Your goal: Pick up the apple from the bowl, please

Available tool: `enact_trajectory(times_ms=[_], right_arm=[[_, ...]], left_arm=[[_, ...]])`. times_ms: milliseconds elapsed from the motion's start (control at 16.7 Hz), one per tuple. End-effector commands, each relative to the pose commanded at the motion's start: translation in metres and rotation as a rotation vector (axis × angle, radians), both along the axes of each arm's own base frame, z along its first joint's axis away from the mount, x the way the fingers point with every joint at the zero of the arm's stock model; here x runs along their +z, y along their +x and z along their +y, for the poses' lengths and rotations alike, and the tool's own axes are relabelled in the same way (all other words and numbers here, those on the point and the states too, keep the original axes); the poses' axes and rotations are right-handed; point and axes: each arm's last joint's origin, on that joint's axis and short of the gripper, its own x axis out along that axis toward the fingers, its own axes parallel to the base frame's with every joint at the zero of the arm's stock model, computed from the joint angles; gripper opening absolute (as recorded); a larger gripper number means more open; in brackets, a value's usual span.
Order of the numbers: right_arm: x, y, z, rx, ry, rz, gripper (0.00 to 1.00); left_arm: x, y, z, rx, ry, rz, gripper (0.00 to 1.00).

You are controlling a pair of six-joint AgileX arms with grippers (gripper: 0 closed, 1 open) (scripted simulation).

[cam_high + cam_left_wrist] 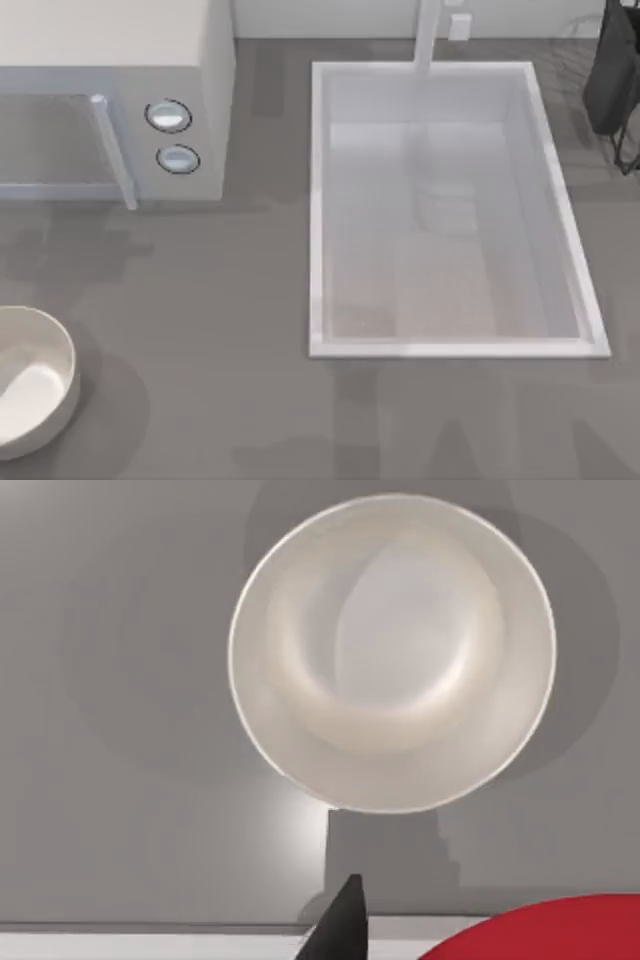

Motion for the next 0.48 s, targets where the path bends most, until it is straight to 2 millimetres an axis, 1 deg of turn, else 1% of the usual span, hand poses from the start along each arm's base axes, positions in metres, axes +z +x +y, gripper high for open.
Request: enact_trajectory(times_ms=[120,360,480], right_arm=[[0.000,0.000,0.000,0.000,0.000,0.000,1.00],[0.000,0.000,0.000,0.000,0.000,0.000,1.00],[0.000,0.000,0.000,0.000,0.000,0.000,1.00]], left_arm=[[0.003,-0.002,0.000,0.000,0.000,-0.003,0.00],[0.002,0.000,0.001,0.002,0.001,0.000,0.00],[0.002,0.009,-0.006,0.002,-0.003,-0.002,0.00]])
